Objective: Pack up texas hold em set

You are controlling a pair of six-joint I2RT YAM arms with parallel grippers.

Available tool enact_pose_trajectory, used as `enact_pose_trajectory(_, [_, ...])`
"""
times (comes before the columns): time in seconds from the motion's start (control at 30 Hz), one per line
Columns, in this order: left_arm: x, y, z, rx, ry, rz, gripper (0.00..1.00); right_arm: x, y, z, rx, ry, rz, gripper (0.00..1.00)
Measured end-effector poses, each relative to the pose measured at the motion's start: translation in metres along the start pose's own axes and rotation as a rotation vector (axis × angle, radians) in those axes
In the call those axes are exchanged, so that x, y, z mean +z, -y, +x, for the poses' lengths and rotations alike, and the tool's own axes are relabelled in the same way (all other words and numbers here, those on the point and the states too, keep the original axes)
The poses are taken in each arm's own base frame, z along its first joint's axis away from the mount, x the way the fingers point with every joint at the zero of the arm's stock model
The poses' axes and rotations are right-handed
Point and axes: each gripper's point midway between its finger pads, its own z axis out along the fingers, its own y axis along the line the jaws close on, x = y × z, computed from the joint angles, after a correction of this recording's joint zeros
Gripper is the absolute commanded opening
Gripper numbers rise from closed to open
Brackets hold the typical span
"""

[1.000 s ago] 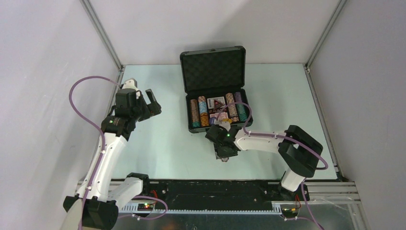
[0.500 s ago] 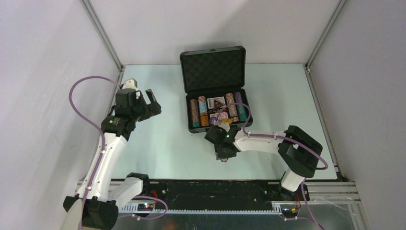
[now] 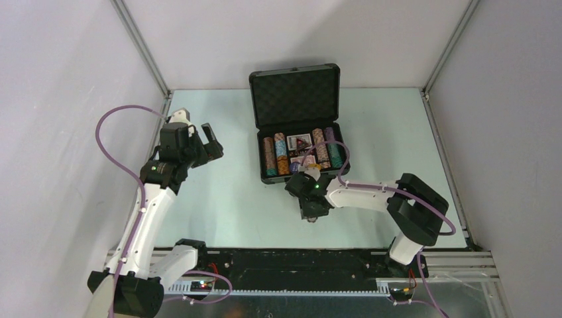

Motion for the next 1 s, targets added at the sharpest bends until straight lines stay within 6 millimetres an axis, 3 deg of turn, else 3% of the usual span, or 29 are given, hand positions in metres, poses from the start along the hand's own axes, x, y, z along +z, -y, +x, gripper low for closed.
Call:
enact_pose_trajectory(0.43, [0.0, 0.0, 0.0, 0.0, 0.0, 0.0, 0.98, -0.016, 0.036, -0.032, 0.076, 0.062, 0.043, 0.45])
enact_pose_trajectory(0.87, [0.0, 0.0, 0.0, 0.0, 0.0, 0.001, 0.98, -0.021, 0.118, -0.047, 0.228, 0.086, 0.124, 0.45])
enact_pose_trajectory(1.0, [0.0, 0.0, 0.0, 0.0, 0.0, 0.001, 0.98, -0.022, 0.13, -0.051, 0.249, 0.093, 0.132, 0.45])
